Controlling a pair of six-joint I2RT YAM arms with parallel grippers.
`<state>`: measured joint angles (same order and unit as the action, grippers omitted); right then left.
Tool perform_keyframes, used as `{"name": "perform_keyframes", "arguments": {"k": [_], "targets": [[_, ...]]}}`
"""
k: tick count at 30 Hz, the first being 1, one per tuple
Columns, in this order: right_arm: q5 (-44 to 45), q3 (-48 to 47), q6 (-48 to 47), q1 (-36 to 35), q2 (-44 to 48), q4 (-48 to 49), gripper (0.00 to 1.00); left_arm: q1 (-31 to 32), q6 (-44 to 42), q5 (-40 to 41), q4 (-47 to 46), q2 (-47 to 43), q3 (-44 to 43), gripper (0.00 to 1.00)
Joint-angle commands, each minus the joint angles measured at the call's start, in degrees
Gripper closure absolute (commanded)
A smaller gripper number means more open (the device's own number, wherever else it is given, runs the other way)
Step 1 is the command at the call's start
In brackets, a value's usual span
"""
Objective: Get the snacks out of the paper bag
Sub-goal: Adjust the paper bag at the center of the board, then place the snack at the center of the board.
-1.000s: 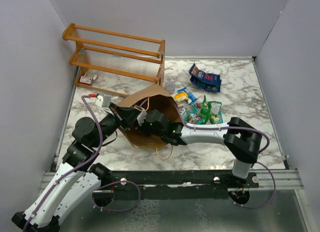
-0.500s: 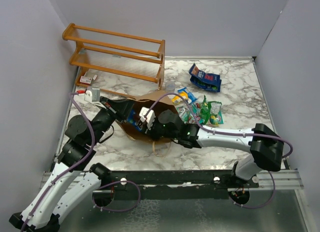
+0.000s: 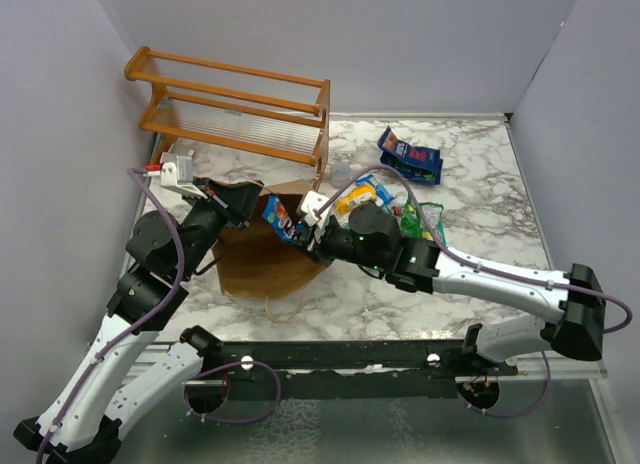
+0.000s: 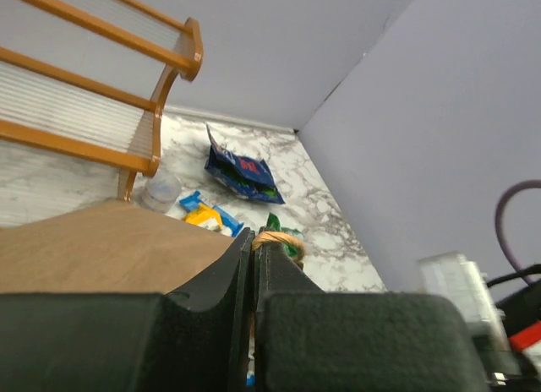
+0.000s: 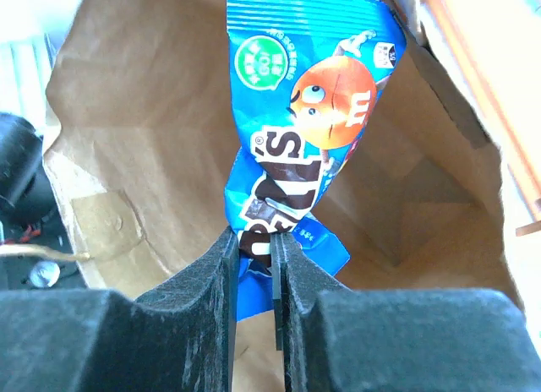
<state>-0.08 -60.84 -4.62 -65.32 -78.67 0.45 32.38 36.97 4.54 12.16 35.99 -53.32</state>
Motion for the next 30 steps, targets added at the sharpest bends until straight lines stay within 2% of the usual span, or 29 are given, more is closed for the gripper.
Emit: {"name": "perform_keyframes", "arguments": {"k": [1, 5, 10, 13, 16, 20, 23, 25, 30], "targets": [[2.1, -3.2, -2.0, -0.4, 7.5, -1.3, 0.81, 0.0, -0.1, 3.6, 0.4, 2.5, -6.1, 1.0], [2.7, -3.6, -3.5, -0.4, 14.0, -3.4, 0.81, 0.0, 1.8, 4.5, 0.8, 5.7, -10.0, 1.0], [11.1, -1.7, -6.1, -0.4, 23.3, -3.1, 0.8, 0.0, 6.8, 5.2, 0.0, 8.3, -12.3, 1.0], [21.8, 1.1, -7.1, -0.4, 26.9, 0.1, 0.8, 0.0, 9.7, 9.7, 2.8, 10.1, -12.9, 1.0], [36.5, 2.2, -7.4, -0.4, 26.7, 1.4, 0.8, 0.0, 13.6, 16.1, 8.9, 11.6, -14.0, 1.0], [45.6, 3.6, -6.0, 0.1, 25.5, 0.6, 0.8, 0.0, 14.5, 22.0, 12.0, 10.6, -12.9, 1.0], [44.0, 5.0, -2.0, 3.3, 24.2, -1.5, 0.8, 0.0, 14.8, 25.4, 12.5, 7.7, -9.6, 0.98], [38.9, 5.0, 2.2, 7.8, 21.8, -5.1, 0.8, 0.0, 15.8, 26.5, 13.1, 5.8, -7.6, 0.94], [14.7, 6.7, 12.9, 24.8, 12.9, -10.4, 0.82, 0.0, 19.5, 27.3, 15.6, 2.0, -3.7, 0.85]]}}
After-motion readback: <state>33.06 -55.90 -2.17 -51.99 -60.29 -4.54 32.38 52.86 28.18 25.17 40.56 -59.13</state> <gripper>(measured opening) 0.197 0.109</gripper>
